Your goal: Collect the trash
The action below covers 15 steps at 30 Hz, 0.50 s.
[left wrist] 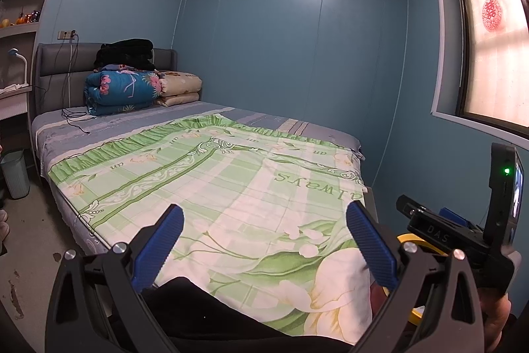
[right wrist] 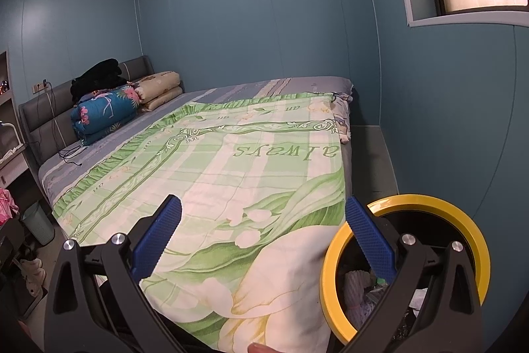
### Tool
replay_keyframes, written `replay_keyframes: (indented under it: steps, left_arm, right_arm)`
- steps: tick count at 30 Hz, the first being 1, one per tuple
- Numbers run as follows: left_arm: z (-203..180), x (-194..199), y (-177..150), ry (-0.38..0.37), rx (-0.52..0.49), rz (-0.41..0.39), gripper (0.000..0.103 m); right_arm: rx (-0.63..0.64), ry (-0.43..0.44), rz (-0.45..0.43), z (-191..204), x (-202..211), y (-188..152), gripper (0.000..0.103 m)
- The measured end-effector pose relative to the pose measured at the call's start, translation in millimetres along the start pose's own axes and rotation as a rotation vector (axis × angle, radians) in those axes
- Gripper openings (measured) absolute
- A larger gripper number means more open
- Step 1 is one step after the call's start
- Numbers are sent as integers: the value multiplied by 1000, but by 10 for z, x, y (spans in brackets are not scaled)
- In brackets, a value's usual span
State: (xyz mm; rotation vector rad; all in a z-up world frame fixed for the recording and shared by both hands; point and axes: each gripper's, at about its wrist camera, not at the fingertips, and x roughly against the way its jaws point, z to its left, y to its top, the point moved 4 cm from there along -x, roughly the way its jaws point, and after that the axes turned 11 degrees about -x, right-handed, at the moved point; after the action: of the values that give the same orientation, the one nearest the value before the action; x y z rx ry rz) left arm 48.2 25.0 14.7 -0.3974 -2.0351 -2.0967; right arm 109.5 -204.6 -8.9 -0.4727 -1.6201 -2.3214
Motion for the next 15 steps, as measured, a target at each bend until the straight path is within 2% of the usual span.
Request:
replay_keyframes:
  steps: [15]
  left_arm:
    - [-7, -19, -22, -14, -4, 4, 95]
  right_arm:
    - [-4, -11, 13, -29, -28, -21, 95]
